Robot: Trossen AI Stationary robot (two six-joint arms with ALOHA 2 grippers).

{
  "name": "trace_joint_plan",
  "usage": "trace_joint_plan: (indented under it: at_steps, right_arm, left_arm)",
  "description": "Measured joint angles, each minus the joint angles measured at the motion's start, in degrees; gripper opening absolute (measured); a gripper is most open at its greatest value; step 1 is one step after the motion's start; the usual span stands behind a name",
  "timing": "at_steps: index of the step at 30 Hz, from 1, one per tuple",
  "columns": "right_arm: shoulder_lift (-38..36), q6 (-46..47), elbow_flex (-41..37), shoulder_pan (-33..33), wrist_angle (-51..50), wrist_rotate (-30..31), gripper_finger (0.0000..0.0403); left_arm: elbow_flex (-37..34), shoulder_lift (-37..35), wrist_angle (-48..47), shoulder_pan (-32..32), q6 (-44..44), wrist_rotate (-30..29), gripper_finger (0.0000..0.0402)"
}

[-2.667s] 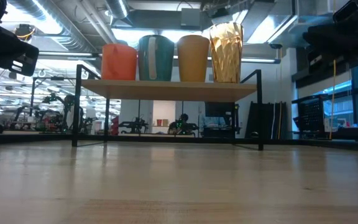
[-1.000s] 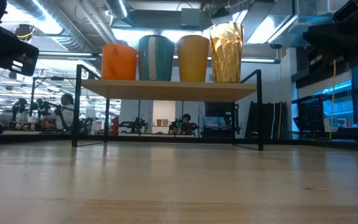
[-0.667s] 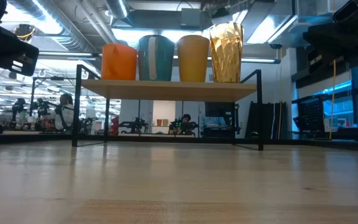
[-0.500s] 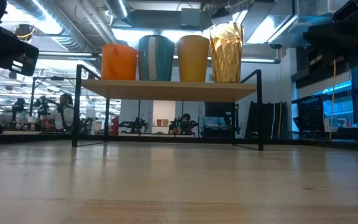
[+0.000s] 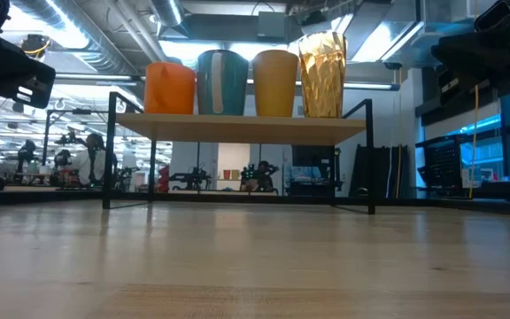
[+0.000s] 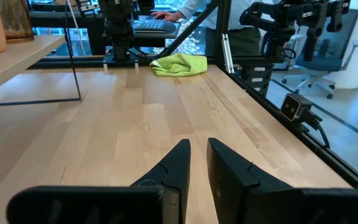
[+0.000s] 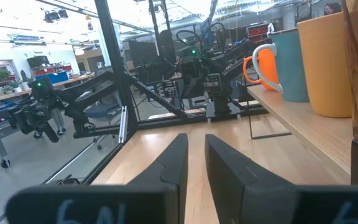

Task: Stack small to large cups/mugs on shelf
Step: Return to Home Position

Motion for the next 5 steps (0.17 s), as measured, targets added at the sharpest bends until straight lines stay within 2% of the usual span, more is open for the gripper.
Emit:
trace_joint_plan:
  at_steps: [5]
  right_arm:
    - [0.0,0.0,0.0,0.0,0.0,0.0,0.0058]
  left_arm:
    - [0.0,0.0,0.0,0.0,0.0,0.0,0.0046]
